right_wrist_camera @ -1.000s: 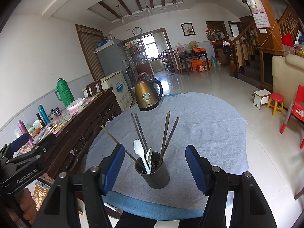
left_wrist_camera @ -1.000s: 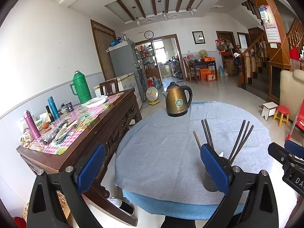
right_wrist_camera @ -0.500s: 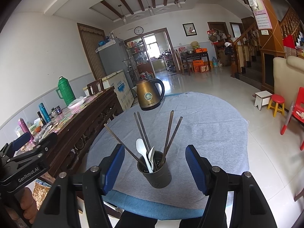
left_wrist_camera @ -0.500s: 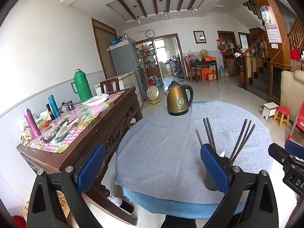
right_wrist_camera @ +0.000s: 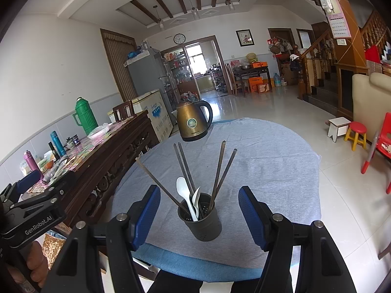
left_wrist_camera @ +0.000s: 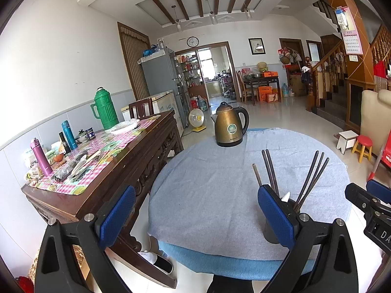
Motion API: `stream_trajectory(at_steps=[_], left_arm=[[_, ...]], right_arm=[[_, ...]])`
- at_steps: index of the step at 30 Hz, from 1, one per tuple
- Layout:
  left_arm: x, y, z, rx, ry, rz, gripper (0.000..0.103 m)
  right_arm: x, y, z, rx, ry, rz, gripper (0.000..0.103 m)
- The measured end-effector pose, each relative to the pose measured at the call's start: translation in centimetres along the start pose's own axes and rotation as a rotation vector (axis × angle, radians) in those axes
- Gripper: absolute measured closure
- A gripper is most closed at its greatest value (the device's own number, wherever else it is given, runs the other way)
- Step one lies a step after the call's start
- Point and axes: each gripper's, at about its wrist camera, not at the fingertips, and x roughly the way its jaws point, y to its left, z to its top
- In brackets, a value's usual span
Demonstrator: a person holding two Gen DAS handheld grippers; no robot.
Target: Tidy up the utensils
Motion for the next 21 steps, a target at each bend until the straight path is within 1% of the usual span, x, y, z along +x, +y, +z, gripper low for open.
stream_trajectory(at_steps=[21], left_arm=[[0.10,0.07,-0.40,0.001,0.005,0.002,0.003]], right_arm=[[-0.05,0.17,-0.11,-0.009,-0.001,0.001,0.033]])
